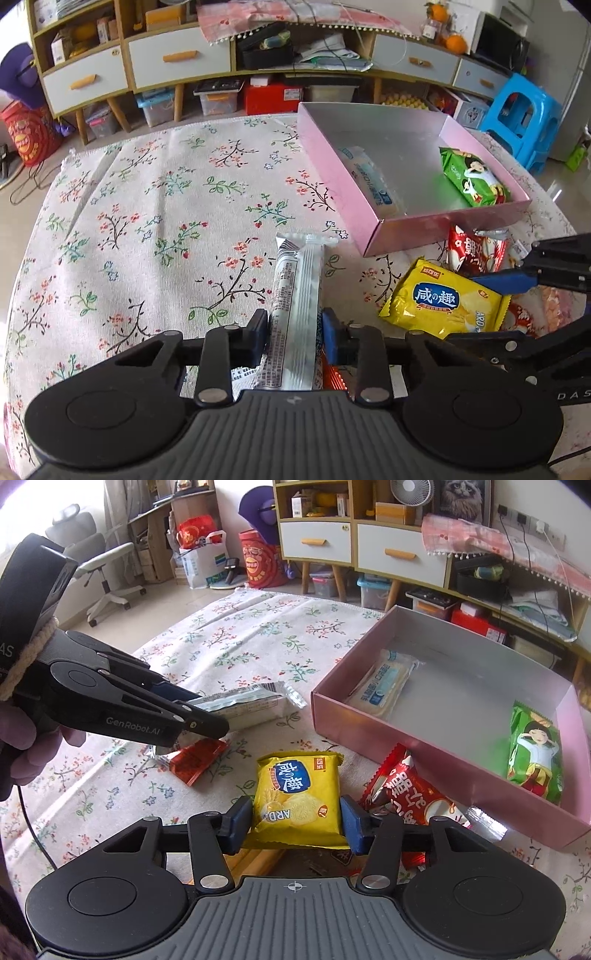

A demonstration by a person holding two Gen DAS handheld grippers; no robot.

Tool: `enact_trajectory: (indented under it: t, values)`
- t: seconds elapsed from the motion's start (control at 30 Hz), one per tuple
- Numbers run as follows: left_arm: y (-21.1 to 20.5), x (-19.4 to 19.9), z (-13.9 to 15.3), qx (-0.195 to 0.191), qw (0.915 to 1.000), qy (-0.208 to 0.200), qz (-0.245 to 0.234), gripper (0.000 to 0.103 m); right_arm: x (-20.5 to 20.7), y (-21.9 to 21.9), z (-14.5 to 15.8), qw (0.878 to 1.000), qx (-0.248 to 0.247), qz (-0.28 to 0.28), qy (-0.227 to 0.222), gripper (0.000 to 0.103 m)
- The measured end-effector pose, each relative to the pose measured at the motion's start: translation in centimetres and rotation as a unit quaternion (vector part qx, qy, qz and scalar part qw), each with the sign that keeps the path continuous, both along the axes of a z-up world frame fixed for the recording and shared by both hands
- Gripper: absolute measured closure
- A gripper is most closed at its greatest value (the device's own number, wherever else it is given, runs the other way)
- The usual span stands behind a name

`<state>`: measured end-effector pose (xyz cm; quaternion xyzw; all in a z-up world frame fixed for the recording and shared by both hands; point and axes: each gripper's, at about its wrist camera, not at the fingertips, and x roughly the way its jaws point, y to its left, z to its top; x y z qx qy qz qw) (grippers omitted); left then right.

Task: Organize snacks
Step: 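Grasp the silver-wrapped bar with the left tool while the right tool grasps the yellow cracker packet, then lower the silver bar into the pink box with the left tool while the right tool releases the yellow packet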

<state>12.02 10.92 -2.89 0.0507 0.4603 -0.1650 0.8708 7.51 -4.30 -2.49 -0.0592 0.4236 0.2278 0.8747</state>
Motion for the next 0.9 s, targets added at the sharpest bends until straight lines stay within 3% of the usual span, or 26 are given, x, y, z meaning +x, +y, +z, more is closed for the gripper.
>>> enact_trajectory:
  t: [0.27,0.63,0.9]
  values:
    - [0.5,0.0,1.3,-0.029,0.9993,0.006,0.023,0.075,0.2,-1.2,1.2,0.999,0.034,-0.015,0.005,0.053]
    - [0.7,0.3,3.5,-0.069,0.9953,-0.020,0.066,0.075,0.8,-3.8,3.5,0.994,0.092,-0.055,-0.007,0.053]
    - [-0.7,1.0,4.3,-0.091,0.9927,-0.033,0.072,0.075,1.7,-7.0,4.8,0.987,0.122,-0.104,-0.024,0.053]
